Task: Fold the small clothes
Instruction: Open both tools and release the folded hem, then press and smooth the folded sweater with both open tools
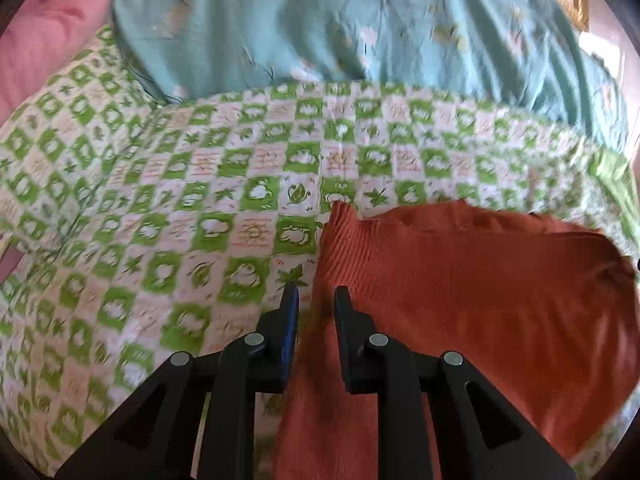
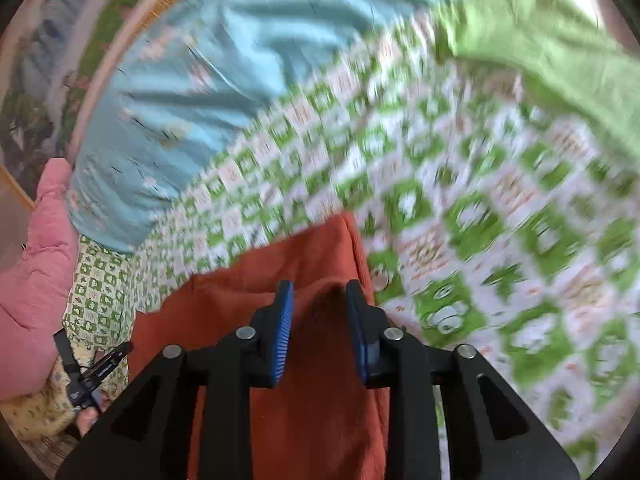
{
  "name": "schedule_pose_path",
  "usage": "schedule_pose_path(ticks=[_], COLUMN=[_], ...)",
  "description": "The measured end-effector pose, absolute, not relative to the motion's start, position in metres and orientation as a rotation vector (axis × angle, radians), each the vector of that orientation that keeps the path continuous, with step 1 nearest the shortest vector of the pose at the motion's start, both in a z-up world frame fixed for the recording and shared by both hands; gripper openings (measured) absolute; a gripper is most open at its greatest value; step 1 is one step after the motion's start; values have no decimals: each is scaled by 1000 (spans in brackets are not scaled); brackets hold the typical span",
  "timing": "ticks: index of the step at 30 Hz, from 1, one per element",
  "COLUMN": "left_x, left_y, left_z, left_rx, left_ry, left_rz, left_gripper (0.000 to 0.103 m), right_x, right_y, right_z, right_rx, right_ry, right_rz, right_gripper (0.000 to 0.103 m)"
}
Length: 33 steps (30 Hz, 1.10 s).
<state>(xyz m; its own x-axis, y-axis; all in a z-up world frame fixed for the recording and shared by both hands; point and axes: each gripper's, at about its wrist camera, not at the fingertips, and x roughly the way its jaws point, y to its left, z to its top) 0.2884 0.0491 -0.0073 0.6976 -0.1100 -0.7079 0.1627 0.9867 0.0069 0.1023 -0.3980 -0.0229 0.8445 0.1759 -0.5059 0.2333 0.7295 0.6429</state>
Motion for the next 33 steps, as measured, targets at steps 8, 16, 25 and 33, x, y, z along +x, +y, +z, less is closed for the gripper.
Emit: schedule_pose_path(ticks=[8,16,25,33], left_x=[208,243,281,257], left_y=[-15,0,77,100], left_z=[-11,-57,-59,-52], left_rx=[49,113,-108,-206], left_ry=[800,902,880,894], left_rz=[-481,-393,-259,-133], left_gripper=[29,28,8,21], right_x=[107,155,146,102], right_y=[-301,-280,-382,-355], right_z=[-5,-47,-61,-40], right_rx=[622,547,766,760], right_ry=[647,843,680,652], right_rz=[306,277,-30,38], right_gripper=[29,30,30,42])
